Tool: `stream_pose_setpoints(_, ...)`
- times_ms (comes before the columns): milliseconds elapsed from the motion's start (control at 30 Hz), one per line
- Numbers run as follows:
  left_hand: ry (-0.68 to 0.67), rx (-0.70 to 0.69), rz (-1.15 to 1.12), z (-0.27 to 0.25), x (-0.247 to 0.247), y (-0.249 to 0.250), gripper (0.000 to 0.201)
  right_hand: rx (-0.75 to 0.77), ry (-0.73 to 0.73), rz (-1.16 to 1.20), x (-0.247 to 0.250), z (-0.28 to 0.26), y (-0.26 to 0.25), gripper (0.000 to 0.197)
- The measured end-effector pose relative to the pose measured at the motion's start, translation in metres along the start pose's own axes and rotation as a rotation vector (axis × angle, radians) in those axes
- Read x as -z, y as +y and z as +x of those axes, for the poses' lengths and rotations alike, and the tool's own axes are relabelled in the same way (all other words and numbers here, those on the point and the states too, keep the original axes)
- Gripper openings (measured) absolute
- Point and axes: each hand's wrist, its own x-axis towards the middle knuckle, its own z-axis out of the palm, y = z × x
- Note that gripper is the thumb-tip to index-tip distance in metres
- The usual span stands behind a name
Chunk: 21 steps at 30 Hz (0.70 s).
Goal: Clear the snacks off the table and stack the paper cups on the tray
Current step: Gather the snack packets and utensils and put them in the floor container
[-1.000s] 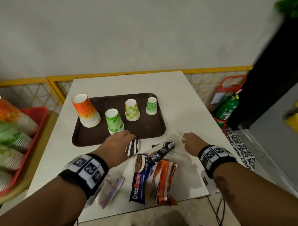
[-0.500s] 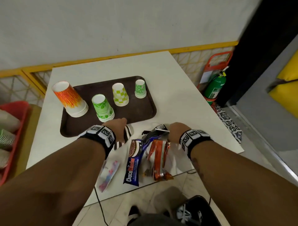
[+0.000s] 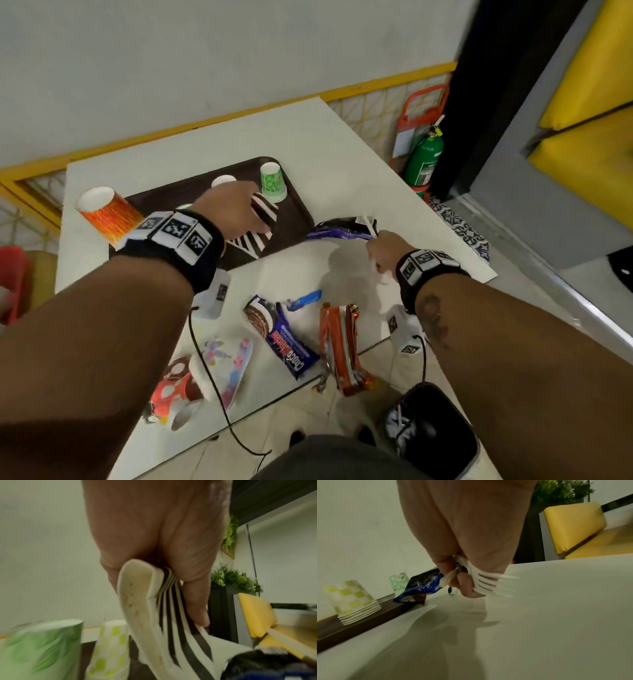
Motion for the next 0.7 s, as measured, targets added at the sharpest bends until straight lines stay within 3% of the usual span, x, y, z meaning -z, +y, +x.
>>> stream_pose_setpoints(67,-0.141,-0.102,0.028,-0.011,0.012,0.024,0.058,0.007,0.012,-0.024,-0.004,-0.003,0.001,0.018)
stream_pose_setpoints(133,-0.307,-0.337,0.133,-0.031,0.013,0.051,0.055,-0.002,0.043,-0.027,-0.007,-0.003,0.003,0.031)
stream_pose_setpoints(200,-0.439,-0.616,0.349,-0.054,-0.002,0.076,0.053,-0.011,0.064,-0.043,-0.007,-0.004,0.004,0.034)
stream_pose_setpoints(300,-0.627,-0.819,0.477,-0.081,-0.043,0.110,0.063,-0.035,0.078,-0.084,-0.004,-0.006,0.004,0.034)
stream_pose_setpoints(367,-0.705,-0.822,0.556,-0.089,-0.075,0.128,0.066,-0.060,0.097,-0.041,-0.003,-0.007,0.003,0.036)
stream_pose_setpoints(467,-0.657,-0.827,0.634,-0.079,-0.101,0.129,0.049,-0.071,0.181,0.054,0.001,-0.009,0.006,0.037)
stream_pose_setpoints(533,-0.645,-0.818,0.674,-0.065,-0.101,0.125,0.043,-0.065,0.183,0.115,0.002,-0.016,0.006,0.037)
stream_pose_setpoints(633,-0.696,-0.783,0.651,-0.047,-0.092,0.124,0.059,-0.035,0.220,0.115,0.001,-0.021,0.009,0.037)
stream_pose_setpoints(700,-0.620,-0.754,0.558,-0.033,-0.081,0.120,0.055,-0.041,0.216,0.109,0.001,-0.028,0.011,0.036)
